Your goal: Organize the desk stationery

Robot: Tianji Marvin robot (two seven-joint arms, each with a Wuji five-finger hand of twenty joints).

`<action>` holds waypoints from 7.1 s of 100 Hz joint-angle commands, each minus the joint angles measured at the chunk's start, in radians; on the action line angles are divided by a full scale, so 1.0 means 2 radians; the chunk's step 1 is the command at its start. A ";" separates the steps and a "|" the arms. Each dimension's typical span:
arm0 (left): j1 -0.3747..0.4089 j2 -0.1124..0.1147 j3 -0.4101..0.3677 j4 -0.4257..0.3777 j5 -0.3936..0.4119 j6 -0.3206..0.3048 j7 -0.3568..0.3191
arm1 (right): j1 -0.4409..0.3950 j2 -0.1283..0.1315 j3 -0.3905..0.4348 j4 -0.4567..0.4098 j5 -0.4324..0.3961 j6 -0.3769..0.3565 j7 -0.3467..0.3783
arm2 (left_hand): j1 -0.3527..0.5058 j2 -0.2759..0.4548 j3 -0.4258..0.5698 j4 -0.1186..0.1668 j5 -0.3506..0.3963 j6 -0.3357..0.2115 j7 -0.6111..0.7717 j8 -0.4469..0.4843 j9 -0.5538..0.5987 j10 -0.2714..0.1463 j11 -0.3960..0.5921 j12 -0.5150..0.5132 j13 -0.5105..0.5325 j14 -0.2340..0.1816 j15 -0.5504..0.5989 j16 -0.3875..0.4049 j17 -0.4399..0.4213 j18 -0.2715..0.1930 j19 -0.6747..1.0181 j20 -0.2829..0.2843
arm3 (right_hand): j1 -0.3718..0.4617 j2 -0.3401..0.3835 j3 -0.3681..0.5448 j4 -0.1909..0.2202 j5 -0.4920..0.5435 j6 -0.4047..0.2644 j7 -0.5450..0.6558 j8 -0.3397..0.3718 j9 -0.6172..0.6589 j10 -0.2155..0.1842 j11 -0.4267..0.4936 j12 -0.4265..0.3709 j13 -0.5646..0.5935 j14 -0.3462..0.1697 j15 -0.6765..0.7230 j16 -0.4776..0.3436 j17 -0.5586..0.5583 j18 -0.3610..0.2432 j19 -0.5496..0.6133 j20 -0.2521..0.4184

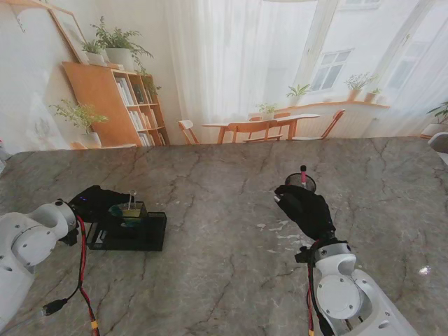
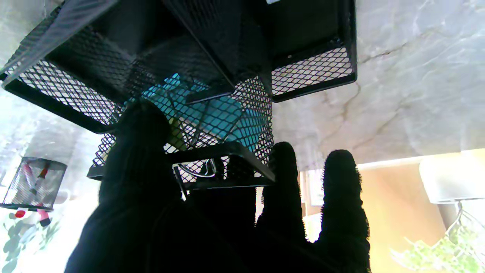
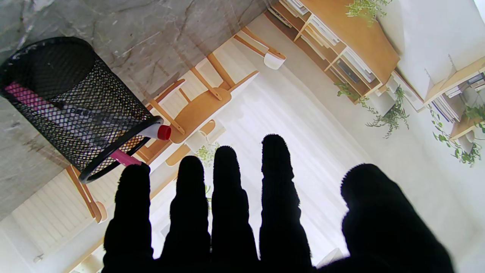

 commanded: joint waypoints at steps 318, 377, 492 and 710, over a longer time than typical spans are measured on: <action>0.116 -0.061 0.102 -0.139 -0.150 0.122 0.215 | -0.079 0.048 0.116 -0.158 -0.196 -0.088 0.159 | -0.082 0.121 0.036 -0.034 -0.008 0.000 0.008 0.028 -0.020 0.043 -0.013 0.006 -0.030 0.045 0.005 -0.005 0.004 0.057 -0.001 0.010 | 0.001 -0.118 0.071 -0.004 -0.129 -0.027 -0.054 -0.001 -0.124 -0.011 -0.023 -0.003 -0.052 0.008 0.035 0.001 -0.002 0.023 0.061 0.050; 0.136 -0.065 0.080 -0.144 -0.151 0.120 0.239 | 0.050 0.071 0.105 -0.116 -0.244 0.001 0.330 | -0.083 0.124 0.036 -0.035 -0.005 0.002 0.009 0.027 -0.020 0.043 -0.013 0.005 -0.026 0.047 0.007 0.000 0.007 0.057 0.006 0.008 | -0.042 -0.088 0.077 -0.004 -0.253 0.018 -0.175 -0.025 -0.280 0.030 -0.068 -0.047 -0.148 0.083 -0.068 -0.048 -0.068 0.101 0.035 -0.061; 0.129 -0.065 0.086 -0.139 -0.166 0.131 0.225 | 0.253 0.083 -0.084 0.130 -0.197 0.083 0.392 | -0.082 0.127 0.036 -0.035 -0.002 0.001 0.009 0.027 -0.017 0.043 -0.012 0.006 -0.017 0.046 0.013 0.007 0.011 0.055 0.017 0.009 | -0.053 -0.113 0.100 -0.004 -0.249 0.015 -0.180 -0.082 -0.281 0.037 -0.055 -0.031 -0.068 0.114 -0.015 -0.038 0.010 0.136 0.140 -0.054; 0.132 -0.069 0.082 -0.132 -0.176 0.123 0.244 | 0.250 0.077 -0.189 0.133 -0.128 -0.161 0.297 | -0.080 0.158 0.034 -0.037 0.000 0.002 0.010 0.027 -0.016 0.043 -0.012 0.007 -0.010 0.045 0.023 0.025 0.010 0.036 0.033 0.025 | 0.049 -0.202 0.180 0.004 -0.109 -0.002 0.056 0.098 -0.006 0.026 0.199 0.081 0.151 0.008 0.318 0.036 0.360 -0.083 0.281 -0.054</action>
